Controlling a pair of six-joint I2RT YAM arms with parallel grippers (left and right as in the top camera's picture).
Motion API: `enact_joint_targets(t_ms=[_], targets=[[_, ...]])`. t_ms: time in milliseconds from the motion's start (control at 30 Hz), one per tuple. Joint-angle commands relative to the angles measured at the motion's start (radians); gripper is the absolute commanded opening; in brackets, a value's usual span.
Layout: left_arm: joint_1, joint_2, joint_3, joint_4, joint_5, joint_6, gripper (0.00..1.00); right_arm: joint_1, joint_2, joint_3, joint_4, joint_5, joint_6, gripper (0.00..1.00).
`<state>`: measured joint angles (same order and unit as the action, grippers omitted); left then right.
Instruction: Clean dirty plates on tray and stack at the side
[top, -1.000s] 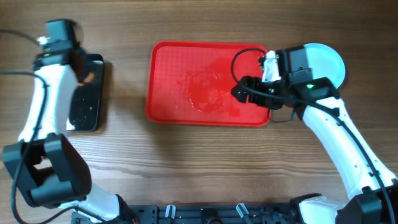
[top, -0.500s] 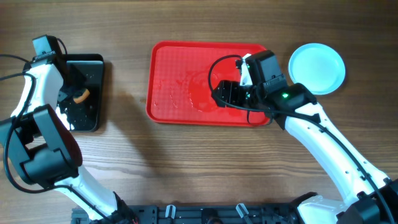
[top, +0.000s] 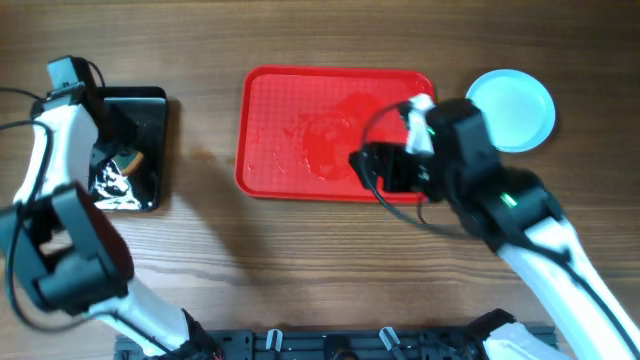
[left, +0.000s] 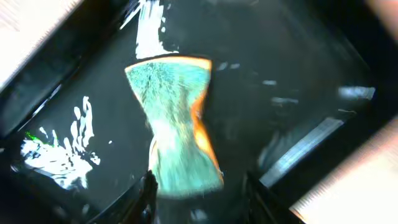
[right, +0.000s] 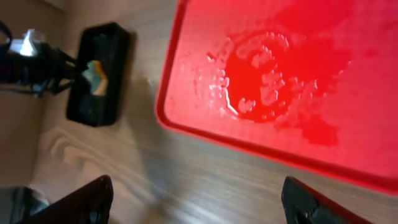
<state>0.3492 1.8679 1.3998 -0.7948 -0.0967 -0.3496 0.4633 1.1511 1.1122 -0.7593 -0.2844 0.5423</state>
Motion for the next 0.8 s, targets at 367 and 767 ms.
enact_joint_targets(t_ms=[367, 767], targets=[[0.002, -0.474, 0.005, -0.120, 0.519, 0.002, 1.00, 0.005, -0.554, -0.005, -0.400, 0.210, -0.068, 1.00], [0.002, -0.478, 0.005, -0.120, 0.519, 0.002, 1.00, 0.005, -0.584, -0.005, -0.495, 0.211, -0.068, 1.00]])
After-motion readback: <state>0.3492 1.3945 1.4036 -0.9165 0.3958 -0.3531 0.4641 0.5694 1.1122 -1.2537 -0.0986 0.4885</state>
